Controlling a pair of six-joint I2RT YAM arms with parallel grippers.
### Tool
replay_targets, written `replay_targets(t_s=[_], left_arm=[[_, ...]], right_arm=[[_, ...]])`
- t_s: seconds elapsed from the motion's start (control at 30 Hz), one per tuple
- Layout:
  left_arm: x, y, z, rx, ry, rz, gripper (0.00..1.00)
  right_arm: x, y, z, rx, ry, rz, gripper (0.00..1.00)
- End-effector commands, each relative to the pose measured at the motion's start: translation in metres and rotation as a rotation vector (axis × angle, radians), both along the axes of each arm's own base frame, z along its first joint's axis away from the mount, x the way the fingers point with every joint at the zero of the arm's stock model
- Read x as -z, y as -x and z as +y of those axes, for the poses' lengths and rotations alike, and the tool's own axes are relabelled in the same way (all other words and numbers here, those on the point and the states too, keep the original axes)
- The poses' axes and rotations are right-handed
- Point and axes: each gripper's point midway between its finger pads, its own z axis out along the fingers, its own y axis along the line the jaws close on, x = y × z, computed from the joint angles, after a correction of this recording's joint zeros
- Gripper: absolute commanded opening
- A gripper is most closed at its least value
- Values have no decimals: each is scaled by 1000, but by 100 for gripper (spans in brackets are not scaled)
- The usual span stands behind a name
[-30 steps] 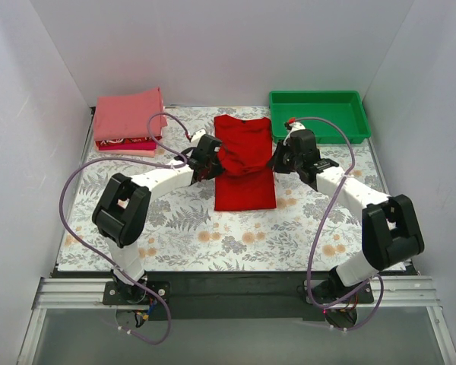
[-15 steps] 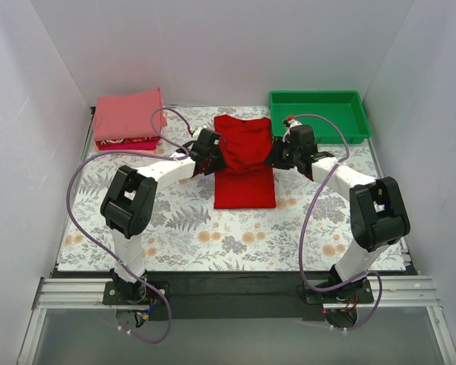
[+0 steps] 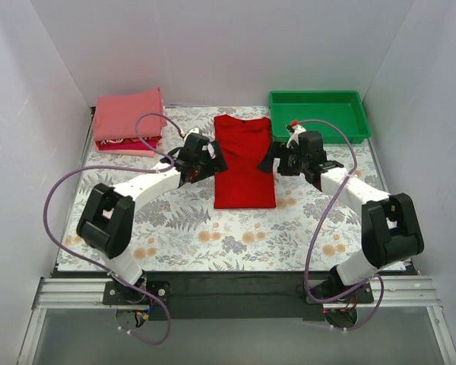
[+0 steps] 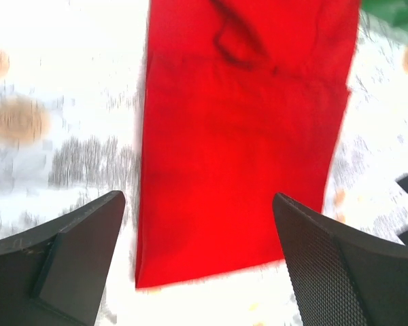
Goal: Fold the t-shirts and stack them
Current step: Fold the tshirt
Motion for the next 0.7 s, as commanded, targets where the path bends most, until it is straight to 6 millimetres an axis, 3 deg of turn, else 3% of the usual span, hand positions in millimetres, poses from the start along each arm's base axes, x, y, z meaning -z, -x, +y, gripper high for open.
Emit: replay_targets(t_s=[0.0, 0.07, 0.17, 0.2, 0.33, 0.4, 0.43, 0.67], left_arm=[[-19, 31, 1, 37, 100, 7, 90], [-2, 55, 4, 51, 130, 60, 91], [0, 77, 2, 71, 191, 88, 91], [13, 90, 4, 82, 193, 123, 91], [31, 114, 1, 105, 231, 181, 92], [39, 120, -1, 121, 246, 198, 87], [42, 122, -2, 127, 251, 210, 83], [72, 118, -1, 83, 215, 269, 53]], right_arm=[[11, 32, -1, -40, -18, 30, 98], [14, 44, -5, -23, -31, 49, 98], [28, 68, -6, -41, -58, 104, 97], [32, 74, -6, -35, -68, 128, 97], [52, 93, -13, -16, -66, 192, 96], [58, 96, -15, 3, -60, 210, 94], [61, 97, -16, 6, -57, 218, 87], [81, 97, -21, 32, -19, 263, 65]])
